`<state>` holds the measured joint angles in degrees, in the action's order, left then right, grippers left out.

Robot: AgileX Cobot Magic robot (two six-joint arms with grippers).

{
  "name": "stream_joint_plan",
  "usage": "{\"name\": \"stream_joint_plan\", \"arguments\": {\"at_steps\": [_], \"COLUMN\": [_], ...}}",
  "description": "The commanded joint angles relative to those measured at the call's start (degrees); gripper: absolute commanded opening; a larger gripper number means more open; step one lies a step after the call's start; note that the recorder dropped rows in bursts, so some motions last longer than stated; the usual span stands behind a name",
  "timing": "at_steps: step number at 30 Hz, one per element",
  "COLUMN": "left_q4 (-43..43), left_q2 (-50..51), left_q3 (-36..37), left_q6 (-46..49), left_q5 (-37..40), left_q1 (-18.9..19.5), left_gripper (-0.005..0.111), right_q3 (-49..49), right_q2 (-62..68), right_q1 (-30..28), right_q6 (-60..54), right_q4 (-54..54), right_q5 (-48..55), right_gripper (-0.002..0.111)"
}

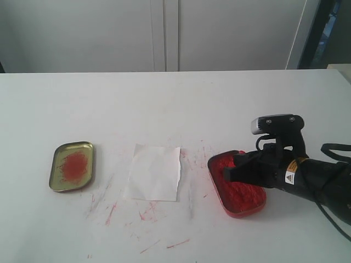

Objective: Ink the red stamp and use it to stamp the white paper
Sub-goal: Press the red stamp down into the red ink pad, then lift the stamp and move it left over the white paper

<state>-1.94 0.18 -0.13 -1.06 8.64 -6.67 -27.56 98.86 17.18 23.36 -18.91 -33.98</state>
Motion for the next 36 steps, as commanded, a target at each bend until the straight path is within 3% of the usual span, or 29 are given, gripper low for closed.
{"name": "stream_joint_plan", "arguments": {"at_steps": [1,33,36], "left_q4": [0.01,0.01,0.01], "left_q2": [-0.18,-0.18,-0.18], "left_q3": [0.13,0.13,0.13], "left_q6": [-0.20,-0.20,-0.20], "left_q5": [-0.06,-0.06,-0.06], "left_q1": [-0.44,-0.44,-0.44], "left_gripper": [0.000,0.000,0.000], "right_q3": [0.24,-3.35,-3.35], "right_q2": [-0.77,-2.94,-3.07], "right_q1": [-0.17,-0.17,-0.03], "right_q6": [1.07,6.03,6.03], "right_q4": [-0.12,-0.11,-4.46], "right_q5": [-0.78,8.21,7.41], "right_gripper": [0.000,0.000,0.000]}}
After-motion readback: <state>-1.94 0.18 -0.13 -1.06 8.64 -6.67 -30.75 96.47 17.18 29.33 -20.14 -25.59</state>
